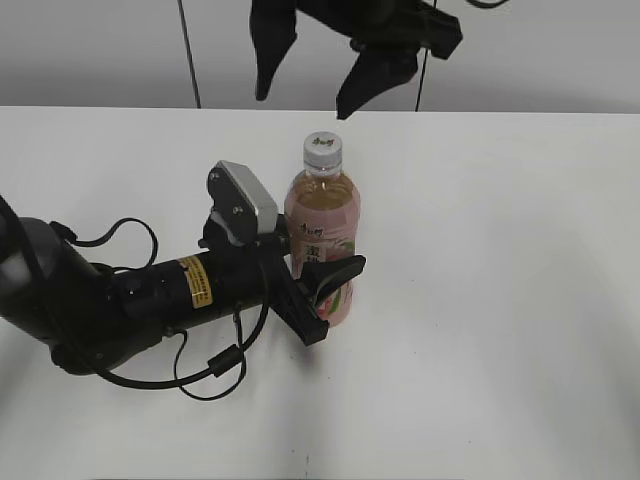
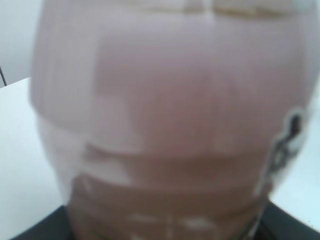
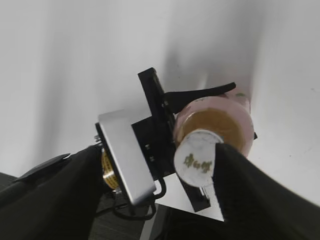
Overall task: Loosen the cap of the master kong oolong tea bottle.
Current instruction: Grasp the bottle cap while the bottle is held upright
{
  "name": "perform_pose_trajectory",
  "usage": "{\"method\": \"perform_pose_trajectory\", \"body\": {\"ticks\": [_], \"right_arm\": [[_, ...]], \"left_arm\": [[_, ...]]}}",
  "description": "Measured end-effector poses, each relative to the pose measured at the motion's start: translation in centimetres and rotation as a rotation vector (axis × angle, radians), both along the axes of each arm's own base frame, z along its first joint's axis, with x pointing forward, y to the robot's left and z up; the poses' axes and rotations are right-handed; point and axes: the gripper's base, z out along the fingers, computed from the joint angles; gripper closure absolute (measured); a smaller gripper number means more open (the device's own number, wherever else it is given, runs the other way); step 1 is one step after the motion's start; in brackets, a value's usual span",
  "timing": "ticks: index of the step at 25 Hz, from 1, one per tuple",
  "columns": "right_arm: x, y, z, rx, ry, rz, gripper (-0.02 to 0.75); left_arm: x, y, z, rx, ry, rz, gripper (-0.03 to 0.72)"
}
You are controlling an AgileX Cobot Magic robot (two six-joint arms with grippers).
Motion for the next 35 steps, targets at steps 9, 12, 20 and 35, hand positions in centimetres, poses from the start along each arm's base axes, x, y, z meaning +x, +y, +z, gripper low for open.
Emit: {"method": "perform_pose_trajectory", "body": {"ticks": [9, 12, 20, 35], "right_arm": [[0.7, 0.0, -1.2, -0.063, -0.017, 0.000, 0.220], [0.7, 0.0, -1.2, -0.065, -0.020, 0.006, 0.220], [0.6, -0.3, -2.5, -0.111, -0.001, 0.028, 0.223], [0.5, -0.2, -2.6, -0.108, 0.009, 0.033, 0.223]], "left_arm": [[0.0, 0.0, 0.0, 0.000, 0.000, 0.000, 0.314], [0.0, 0.0, 0.0, 0.000, 0.000, 0.000, 0.314], [0.0, 0.0, 0.0, 0.000, 0.000, 0.000, 0.314], [0.0, 0.0, 0.0, 0.000, 0.000, 0.000, 0.314]]}}
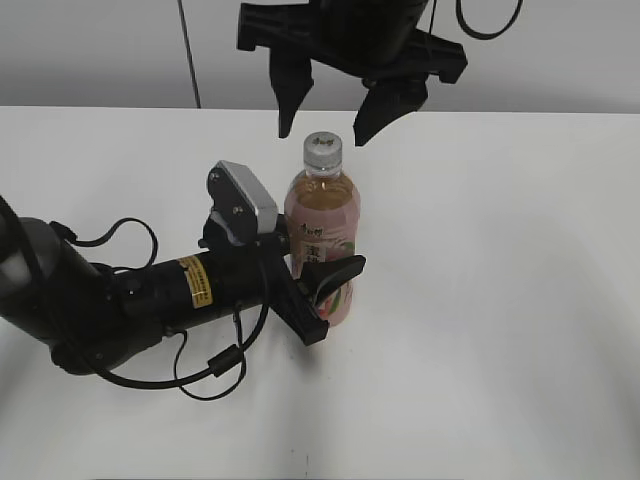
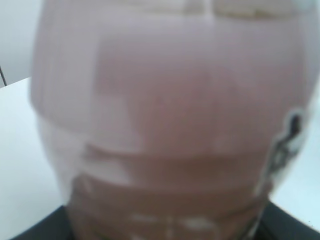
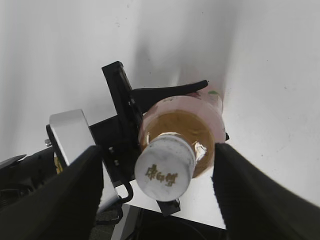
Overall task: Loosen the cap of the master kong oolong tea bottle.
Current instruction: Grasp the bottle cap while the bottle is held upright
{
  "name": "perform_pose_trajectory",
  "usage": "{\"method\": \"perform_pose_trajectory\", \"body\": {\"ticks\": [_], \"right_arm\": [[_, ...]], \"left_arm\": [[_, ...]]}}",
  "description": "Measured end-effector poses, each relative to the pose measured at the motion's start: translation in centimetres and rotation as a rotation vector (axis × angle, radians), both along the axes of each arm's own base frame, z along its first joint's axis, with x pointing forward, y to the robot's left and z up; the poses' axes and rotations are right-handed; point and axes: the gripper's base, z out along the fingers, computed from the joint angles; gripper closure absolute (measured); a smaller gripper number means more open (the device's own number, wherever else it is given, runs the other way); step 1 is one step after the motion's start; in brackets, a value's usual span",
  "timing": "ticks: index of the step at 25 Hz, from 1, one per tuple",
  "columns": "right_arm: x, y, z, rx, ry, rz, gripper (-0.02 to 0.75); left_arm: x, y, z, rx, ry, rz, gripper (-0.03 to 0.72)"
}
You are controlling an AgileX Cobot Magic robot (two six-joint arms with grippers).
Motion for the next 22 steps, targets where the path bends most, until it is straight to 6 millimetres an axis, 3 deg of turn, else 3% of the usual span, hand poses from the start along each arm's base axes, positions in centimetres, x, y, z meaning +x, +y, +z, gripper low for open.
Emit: {"method": "perform_pose_trajectory", "body": {"ticks": [12, 22], "right_arm": [[-0.14, -0.11, -0.88, -0.019, 0.024, 0.001, 0.241], [-0.14, -0.07, -0.91, -0.017, 0.027, 0.001, 0.424]], "left_arm": [[0.00, 0.00, 0.00, 0.000, 0.000, 0.000, 0.314], [0.00, 0.00, 0.00, 0.000, 0.000, 0.000, 0.314]]}}
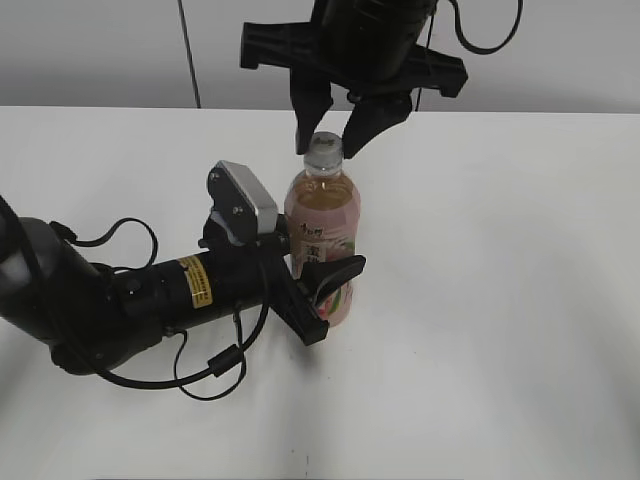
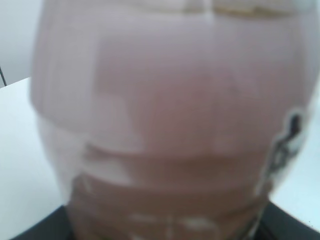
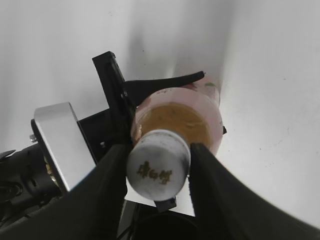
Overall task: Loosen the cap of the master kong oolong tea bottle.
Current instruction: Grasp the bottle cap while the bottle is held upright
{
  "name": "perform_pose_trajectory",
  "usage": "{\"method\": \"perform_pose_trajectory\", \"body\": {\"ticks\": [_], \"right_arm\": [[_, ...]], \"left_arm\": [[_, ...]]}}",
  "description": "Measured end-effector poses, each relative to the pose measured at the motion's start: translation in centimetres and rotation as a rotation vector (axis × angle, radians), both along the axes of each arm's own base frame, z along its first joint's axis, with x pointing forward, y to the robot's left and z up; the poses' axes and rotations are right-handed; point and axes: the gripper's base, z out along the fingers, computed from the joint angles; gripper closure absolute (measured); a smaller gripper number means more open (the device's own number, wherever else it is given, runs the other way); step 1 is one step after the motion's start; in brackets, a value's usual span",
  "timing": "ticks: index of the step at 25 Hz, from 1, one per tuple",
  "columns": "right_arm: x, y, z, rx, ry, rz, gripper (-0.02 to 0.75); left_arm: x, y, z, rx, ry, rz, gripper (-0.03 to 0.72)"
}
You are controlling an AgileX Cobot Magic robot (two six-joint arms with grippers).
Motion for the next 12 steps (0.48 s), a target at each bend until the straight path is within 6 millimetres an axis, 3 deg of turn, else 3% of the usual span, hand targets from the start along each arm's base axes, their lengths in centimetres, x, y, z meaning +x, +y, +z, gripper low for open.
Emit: {"method": "perform_pose_trajectory", "body": {"ticks": [12], "right_arm": [[0.15, 0.31, -0.36, -0.001, -0.005, 0.061, 0.458]], "left_arm": [[0.06, 0.03, 0.00, -0.004, 0.007, 0.009, 0.314]]}}
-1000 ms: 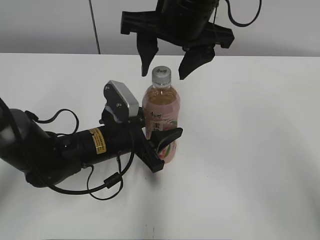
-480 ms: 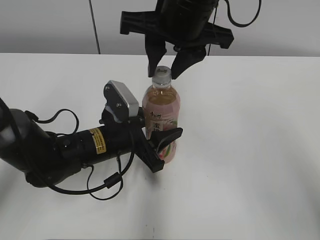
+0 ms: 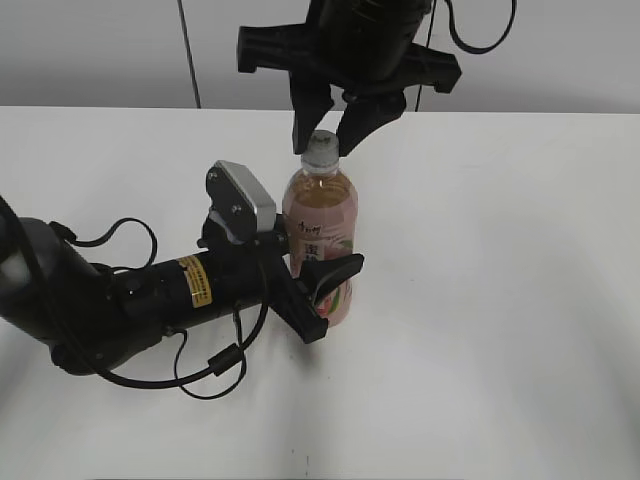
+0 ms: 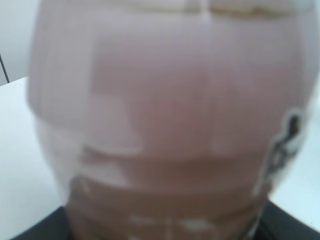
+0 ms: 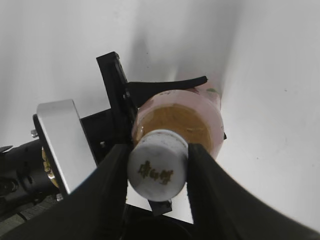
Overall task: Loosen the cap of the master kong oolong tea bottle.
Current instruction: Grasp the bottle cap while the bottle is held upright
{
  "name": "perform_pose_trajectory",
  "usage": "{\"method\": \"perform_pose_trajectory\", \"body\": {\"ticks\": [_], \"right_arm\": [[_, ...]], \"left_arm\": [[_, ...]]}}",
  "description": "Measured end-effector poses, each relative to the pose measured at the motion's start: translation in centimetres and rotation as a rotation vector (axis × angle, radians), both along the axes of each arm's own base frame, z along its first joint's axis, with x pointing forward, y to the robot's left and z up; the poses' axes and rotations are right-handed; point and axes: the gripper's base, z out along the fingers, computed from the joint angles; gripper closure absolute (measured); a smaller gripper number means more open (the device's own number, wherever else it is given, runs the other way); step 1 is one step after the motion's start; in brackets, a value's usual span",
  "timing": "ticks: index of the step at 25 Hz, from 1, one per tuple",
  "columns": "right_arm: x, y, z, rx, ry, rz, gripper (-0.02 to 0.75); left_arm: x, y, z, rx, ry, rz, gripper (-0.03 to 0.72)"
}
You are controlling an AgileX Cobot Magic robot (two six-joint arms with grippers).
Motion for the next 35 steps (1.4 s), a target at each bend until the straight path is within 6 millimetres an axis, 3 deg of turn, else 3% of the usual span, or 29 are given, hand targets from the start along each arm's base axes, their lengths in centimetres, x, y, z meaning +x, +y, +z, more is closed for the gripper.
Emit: {"method": "perform_pose_trajectory", "body": {"ticks": [5, 20, 35], "right_arm": [[-0.02, -0.01, 0.04, -0.025, -0.045, 0.143, 0.461], [-0.12, -0.04, 0.28, -0.199, -0.365, 1.137, 0.465], [0.05, -0.30, 0.23, -0.380, -0.596, 1.917, 0.465]], "left_arm": [[0.00, 0.00, 0.00, 0.000, 0.000, 0.000, 0.314], [-0.05, -0.01, -0.01, 0.003, -0.005, -0.006, 0.314], [-0.03, -0.02, -0.01, 0.005, -0.006, -0.006, 0.314]]}}
